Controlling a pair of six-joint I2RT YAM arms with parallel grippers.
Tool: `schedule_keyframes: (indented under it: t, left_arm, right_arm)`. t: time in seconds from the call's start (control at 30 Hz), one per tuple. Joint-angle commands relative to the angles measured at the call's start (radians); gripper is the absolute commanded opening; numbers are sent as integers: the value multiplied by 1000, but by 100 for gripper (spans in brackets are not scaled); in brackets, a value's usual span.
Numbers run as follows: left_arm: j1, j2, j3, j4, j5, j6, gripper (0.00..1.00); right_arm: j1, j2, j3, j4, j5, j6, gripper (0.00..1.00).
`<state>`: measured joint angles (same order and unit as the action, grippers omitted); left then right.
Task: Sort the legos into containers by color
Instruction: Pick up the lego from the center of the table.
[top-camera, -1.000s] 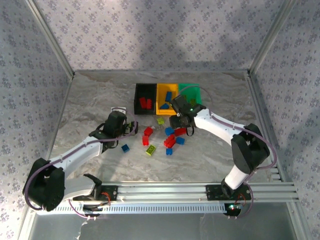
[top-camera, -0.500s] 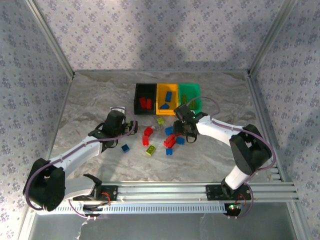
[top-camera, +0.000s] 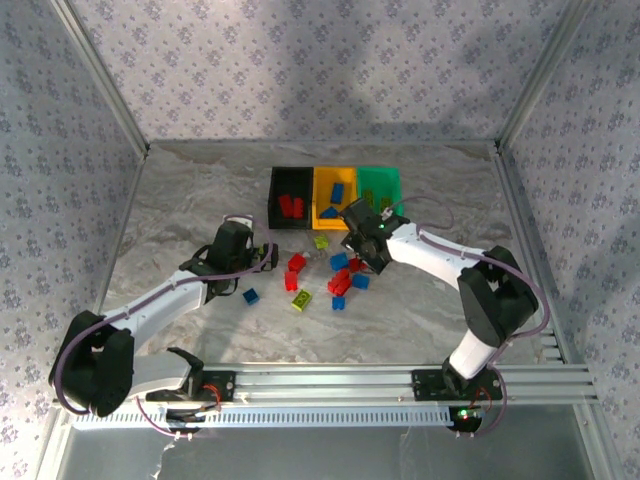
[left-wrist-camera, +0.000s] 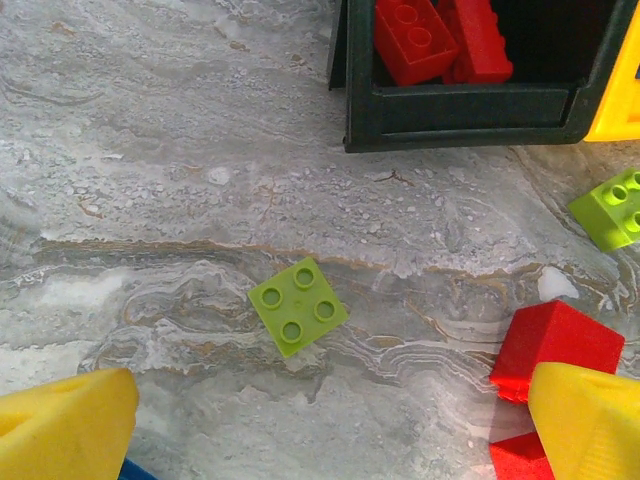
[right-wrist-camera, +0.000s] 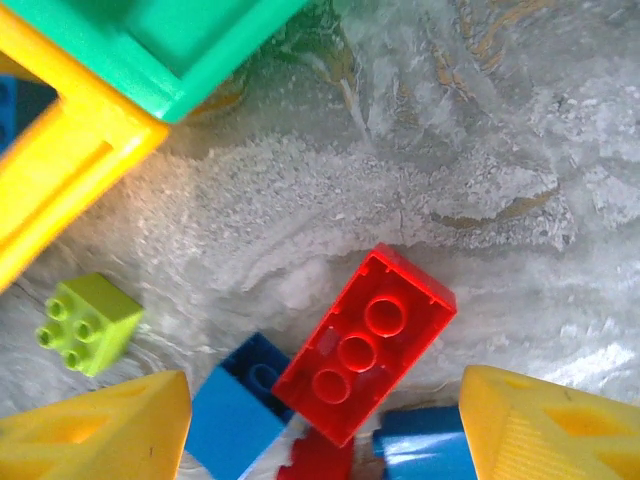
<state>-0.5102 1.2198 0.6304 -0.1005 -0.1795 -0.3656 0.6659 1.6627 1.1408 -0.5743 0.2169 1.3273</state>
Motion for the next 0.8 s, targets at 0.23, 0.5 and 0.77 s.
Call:
schedule_keyframes:
  t: [0.23,0.5,0.77]
  left_arm:
    - [6,-23,3,24,11,-6,100]
    - [5,-32,3,22,12,-4,100]
    - [5,-55,-1,16,5,-3,100]
  right_arm:
    - [15,60,28,-147,58,300,73]
    - [-16,108,43,-120,50,291,73]
    - [-21,189,95,-77,42,293,70]
